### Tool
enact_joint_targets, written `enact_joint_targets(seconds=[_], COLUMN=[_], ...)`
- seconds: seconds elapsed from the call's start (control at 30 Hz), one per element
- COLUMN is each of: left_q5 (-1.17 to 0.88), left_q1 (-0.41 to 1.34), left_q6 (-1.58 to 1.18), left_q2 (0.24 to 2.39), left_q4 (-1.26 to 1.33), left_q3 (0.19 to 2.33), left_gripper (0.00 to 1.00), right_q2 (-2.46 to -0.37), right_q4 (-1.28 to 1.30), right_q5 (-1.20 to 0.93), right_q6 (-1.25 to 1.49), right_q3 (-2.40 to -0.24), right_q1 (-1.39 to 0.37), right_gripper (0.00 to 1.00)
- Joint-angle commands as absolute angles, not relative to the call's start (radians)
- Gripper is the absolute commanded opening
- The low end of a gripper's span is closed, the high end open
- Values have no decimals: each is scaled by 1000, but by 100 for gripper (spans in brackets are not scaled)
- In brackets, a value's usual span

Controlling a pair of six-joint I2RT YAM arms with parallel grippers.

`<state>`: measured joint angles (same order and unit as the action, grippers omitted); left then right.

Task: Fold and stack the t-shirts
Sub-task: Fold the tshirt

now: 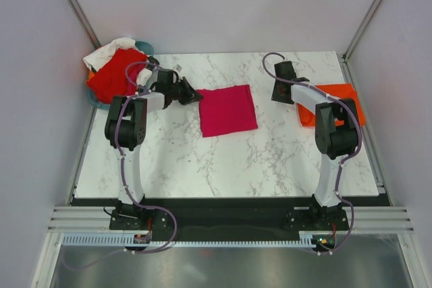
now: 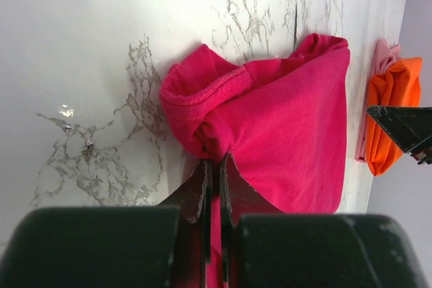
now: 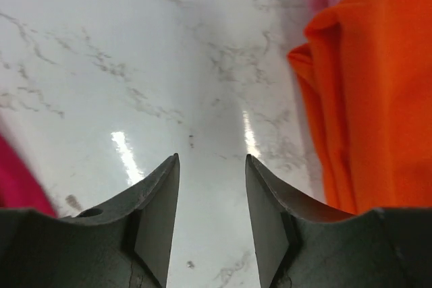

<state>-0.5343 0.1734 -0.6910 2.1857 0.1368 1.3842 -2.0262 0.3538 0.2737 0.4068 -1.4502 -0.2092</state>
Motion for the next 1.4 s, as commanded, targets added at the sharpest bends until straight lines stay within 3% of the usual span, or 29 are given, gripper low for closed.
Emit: enact_joint_targets(seconds=[0.0,0.2,0.53,0.8,0.97,1.0,1.07,1.17,1.37], left_q5=[-591,-604,-629,-657,-658,-660,-661,-664,-664], left_q1=[172,170,156,143,140,140,138,137,135], left_q6=[-654,-623,-611,-617,-615,-615,-615,-617,-614], left_q2=[2120,2126,2131,2146,2141,2141,2143,2143,2138], left_q4=[146,112,81,81,81,81,80,78,72], left_q3=[1401,1427,1453,1451,1448,1447,1447,1445,1443], left_gripper=[2,2,2,2,2,2,2,2,2], right_q2=[-2023,-2146,-2289,-2350,-2356,-2355,-2349,-2335,-2321], right_q4=[492,630,739,775,782,782,787,787,787], right_q5=[639,820,926,968,988,994,993,966,927], right_q6=[344,308,290,301,311,313,316,318,325], right_q3=[-1517,-1661,-1795,-1819,-1813,-1812,-1810,-1810,-1810], right_q1=[-258,-291,-293,-288,-287,-288,-288,-294,-342], right_gripper=[51,41,49,47,36,28,23,2,0])
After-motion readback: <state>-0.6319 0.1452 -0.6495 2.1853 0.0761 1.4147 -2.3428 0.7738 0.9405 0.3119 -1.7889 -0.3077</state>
